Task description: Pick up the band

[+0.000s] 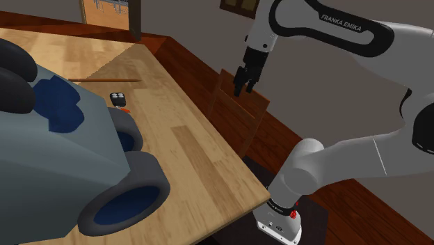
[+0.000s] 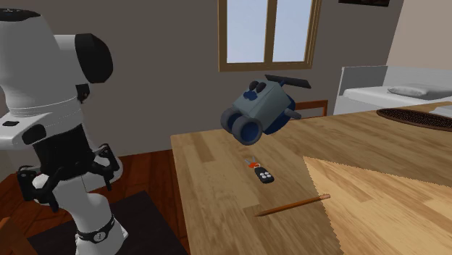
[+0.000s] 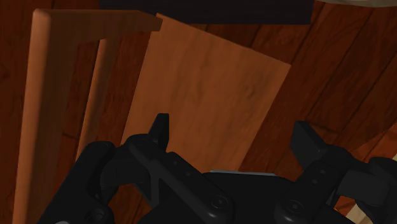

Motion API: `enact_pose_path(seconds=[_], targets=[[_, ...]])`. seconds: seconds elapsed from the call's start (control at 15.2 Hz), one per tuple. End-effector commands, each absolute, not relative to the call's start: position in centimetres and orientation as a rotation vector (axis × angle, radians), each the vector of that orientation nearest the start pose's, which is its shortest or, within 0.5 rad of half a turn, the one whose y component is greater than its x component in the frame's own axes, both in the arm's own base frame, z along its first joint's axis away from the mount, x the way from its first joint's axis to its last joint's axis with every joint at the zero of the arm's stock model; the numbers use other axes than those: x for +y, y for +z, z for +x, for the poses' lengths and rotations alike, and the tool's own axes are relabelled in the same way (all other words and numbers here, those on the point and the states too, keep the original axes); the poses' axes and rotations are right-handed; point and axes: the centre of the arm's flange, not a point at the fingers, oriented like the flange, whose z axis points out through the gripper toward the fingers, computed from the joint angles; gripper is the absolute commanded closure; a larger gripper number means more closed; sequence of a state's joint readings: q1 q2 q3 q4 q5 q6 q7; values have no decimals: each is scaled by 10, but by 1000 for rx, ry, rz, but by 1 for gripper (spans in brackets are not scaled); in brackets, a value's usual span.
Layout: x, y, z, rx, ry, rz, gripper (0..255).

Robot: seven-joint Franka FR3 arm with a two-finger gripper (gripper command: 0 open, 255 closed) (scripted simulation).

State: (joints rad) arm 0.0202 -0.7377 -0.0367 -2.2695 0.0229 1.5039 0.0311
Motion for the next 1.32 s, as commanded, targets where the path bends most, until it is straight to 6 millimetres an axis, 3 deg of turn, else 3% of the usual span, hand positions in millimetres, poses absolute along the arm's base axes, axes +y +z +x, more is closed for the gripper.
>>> enact_pose_path(seconds=[0.0,1.25], targets=[[-6,610,314,56,44,-3094,0],[234,635,392,199,-28,-3122,0]])
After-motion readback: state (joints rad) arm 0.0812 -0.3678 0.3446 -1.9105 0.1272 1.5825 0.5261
